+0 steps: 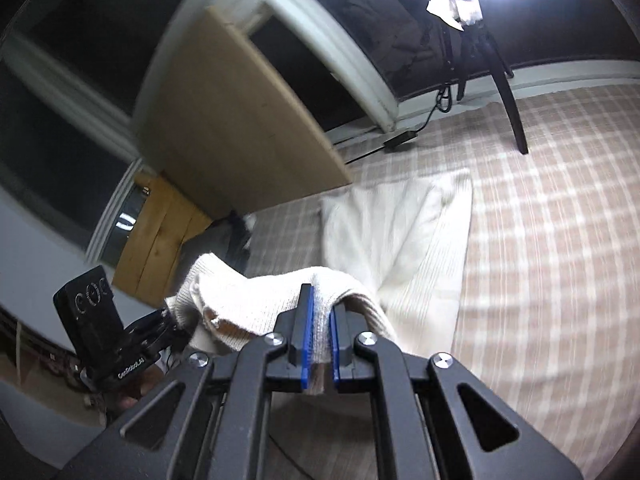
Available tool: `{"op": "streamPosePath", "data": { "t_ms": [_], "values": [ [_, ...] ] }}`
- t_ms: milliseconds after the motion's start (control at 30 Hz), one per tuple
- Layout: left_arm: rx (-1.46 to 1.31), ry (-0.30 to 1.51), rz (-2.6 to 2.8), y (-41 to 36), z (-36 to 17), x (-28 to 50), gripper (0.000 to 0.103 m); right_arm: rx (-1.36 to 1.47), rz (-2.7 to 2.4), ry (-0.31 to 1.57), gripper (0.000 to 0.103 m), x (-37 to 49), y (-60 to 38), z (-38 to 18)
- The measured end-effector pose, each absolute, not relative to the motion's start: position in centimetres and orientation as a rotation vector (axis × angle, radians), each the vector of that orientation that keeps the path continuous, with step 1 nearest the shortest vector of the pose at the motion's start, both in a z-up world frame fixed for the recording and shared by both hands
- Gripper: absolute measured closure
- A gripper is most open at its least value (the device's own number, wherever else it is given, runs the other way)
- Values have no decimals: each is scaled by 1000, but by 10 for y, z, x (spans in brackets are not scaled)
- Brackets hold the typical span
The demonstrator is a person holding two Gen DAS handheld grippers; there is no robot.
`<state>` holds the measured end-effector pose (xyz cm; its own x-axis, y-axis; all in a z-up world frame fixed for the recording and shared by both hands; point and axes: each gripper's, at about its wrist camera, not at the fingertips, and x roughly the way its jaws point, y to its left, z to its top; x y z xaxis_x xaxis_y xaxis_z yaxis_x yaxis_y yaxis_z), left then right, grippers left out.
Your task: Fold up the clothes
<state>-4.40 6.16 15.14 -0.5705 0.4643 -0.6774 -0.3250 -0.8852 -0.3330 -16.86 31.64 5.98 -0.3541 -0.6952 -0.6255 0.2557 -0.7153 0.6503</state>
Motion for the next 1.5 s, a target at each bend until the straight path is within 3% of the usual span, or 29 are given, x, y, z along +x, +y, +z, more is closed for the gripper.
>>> {"op": "streamPosePath", "data": {
  "t_ms": [167,400,533,567,633,667,700,733,833,967,1100,1133,1167,1200,1233,1267,1300,1500],
  "values": [
    [-1225,-242,2417,65,121,-104,97,1389,-2046,-686,96,-236,316,17],
    [-1423,-246,2304,72,60,-175,97,1575,-2020,-658,95,-294,301,-52],
    [-1527,-373,2206,55,41,-209,93,1603,-1928,-748,92,-311,308,-70],
    [-1511,-452,2180,46,40,-215,93,1554,-1922,-780,87,-308,315,-66],
    [-1477,-526,2153,33,42,-217,91,1457,-1942,-797,67,-300,328,-54],
    [-1452,-512,2176,28,45,-215,82,1412,-1963,-785,54,-295,334,-48],
    [-1425,-497,2200,23,49,-213,67,1390,-1974,-762,53,-291,339,-44],
    [-1400,-489,2222,18,53,-211,62,1369,-1985,-739,53,-288,344,-40],
    [-1329,-439,2278,8,61,-203,59,1306,-2032,-678,53,-281,355,-31],
    [-1288,-204,2328,29,57,-192,59,1284,-2097,-476,53,-286,337,-31],
    [-1334,-158,2313,50,43,-203,60,1295,-2107,-339,53,-298,311,-40],
    [-1335,-159,2307,54,41,-205,61,1306,-2108,-295,53,-299,305,-43],
    [-1334,-153,2313,57,39,-206,73,1326,-2112,-252,53,-301,298,-48],
    [-1342,-139,2321,62,35,-207,89,1345,-2115,-211,60,-302,292,-53],
    [-1350,-133,2317,64,34,-208,96,1350,-2106,-196,69,-301,289,-55],
    [-1331,-136,2313,66,35,-206,96,1355,-2098,-180,83,-299,287,-57],
    [-1298,-124,2329,68,37,-202,97,1358,-2090,-168,90,-298,284,-59],
    [-1187,-143,2424,53,68,-190,97,1226,-2116,-248,95,-283,295,-28]
  ]
}}
